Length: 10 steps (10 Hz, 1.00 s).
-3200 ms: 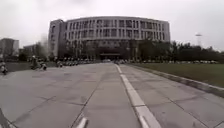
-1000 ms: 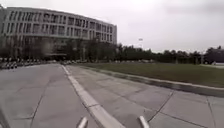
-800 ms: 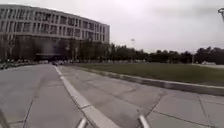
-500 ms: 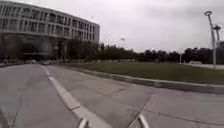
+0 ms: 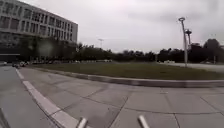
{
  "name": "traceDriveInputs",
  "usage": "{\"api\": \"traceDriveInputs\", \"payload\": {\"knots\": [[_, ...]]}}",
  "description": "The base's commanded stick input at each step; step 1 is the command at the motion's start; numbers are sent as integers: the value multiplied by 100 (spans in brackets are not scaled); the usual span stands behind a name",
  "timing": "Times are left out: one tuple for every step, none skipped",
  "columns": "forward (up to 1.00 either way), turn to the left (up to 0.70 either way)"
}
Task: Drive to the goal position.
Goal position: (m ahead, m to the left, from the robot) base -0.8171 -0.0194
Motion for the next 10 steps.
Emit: {"api": "traceDriveInputs", "payload": {"knots": [[0,-98],[0,-98],[0,-98],[0,-98],[0,-98],[0,-98],[0,-98],[0,-98],[0,-98],[0,-98]]}}
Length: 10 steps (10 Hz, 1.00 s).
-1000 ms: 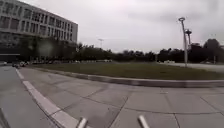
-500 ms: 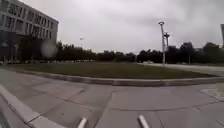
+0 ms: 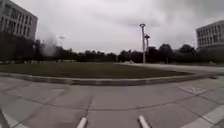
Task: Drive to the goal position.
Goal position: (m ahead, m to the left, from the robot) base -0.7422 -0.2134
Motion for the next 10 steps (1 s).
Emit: {"api": "traceDriveInputs", "payload": {"knots": [[0,-98],[0,-98],[0,-98],[0,-98],[0,-98],[0,-98],[0,-98],[0,-98],[0,-98],[0,-98]]}}
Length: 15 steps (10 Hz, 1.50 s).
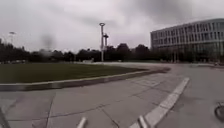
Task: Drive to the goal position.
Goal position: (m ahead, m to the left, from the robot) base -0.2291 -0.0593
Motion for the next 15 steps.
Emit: {"api": "traceDriveInputs", "payload": {"knots": [[0,-98],[0,-98],[0,-98],[0,-98],[0,-98],[8,-92],[48,-58],[88,-44],[100,-41],[100,-41],[100,-41],[100,-41],[100,-41],[100,-41],[100,-41]]}}
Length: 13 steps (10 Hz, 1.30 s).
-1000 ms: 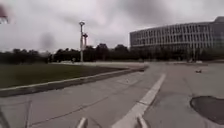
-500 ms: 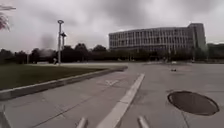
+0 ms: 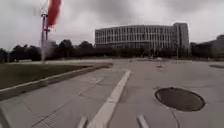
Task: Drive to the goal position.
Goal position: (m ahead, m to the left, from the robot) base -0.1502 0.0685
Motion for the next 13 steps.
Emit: {"api": "traceDriveInputs", "payload": {"knots": [[100,-41],[100,-41],[100,-40],[100,-40],[100,-40],[100,-40],[100,-7],[79,-2],[0,0],[0,0],[0,0],[22,0],[100,-2]]}}
